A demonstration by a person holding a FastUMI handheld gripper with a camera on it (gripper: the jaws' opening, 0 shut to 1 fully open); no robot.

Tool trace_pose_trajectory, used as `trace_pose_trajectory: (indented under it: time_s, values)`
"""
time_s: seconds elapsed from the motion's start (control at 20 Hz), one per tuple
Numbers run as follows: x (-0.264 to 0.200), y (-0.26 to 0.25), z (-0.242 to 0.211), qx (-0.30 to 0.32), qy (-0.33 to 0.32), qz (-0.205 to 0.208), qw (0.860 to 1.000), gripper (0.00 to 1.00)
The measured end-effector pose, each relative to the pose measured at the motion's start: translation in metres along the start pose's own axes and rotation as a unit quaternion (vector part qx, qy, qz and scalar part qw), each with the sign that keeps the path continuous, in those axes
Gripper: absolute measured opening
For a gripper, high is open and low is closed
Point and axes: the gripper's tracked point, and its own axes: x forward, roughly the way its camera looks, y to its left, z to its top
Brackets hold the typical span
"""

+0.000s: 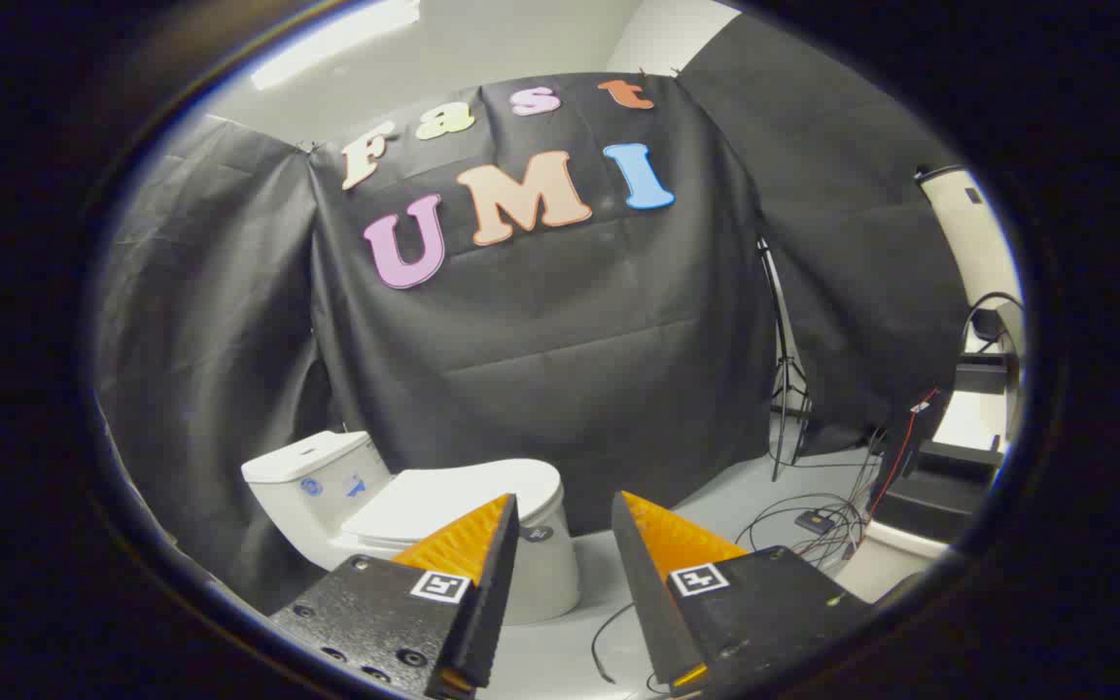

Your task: Open the toilet lid.

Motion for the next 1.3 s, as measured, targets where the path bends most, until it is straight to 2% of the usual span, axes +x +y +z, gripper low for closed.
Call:
trace_pose_trajectory:
  time_s: [0.15, 0.9, 1.3]
  values:
    - [0.002, -0.006, -0.006, -0.009, 0.008, -0.013, 1.000, 0.56]
    - [0.023, -0.022, -0.024, 0.031, 0.042, -0.001, 0.999, 0.54]
    - [0.046, -0.021, -0.050, 0.037, 0.120, 0.002, 0.992, 0.54]
